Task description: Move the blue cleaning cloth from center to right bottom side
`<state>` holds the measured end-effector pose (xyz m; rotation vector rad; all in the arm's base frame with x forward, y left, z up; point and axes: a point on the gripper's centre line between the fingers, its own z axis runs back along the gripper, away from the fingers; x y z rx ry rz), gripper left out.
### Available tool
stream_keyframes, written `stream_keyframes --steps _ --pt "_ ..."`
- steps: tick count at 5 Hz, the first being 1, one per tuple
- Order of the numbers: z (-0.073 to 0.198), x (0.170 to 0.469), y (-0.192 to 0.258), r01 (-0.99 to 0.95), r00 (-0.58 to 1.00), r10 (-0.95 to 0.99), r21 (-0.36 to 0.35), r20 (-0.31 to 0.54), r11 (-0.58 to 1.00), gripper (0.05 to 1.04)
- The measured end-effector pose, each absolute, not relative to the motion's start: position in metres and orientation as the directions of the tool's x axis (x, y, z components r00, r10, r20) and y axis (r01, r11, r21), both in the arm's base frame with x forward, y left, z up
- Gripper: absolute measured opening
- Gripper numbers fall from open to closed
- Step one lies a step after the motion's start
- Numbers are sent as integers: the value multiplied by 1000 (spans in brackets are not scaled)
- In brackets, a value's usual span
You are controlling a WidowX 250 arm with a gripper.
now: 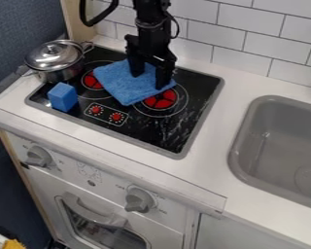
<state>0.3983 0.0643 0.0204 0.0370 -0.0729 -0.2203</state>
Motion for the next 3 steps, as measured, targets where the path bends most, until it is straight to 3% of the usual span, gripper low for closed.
stream_keyframes --steps 3 --pt "18 360 0 304 951 -304 7 54 953 1000"
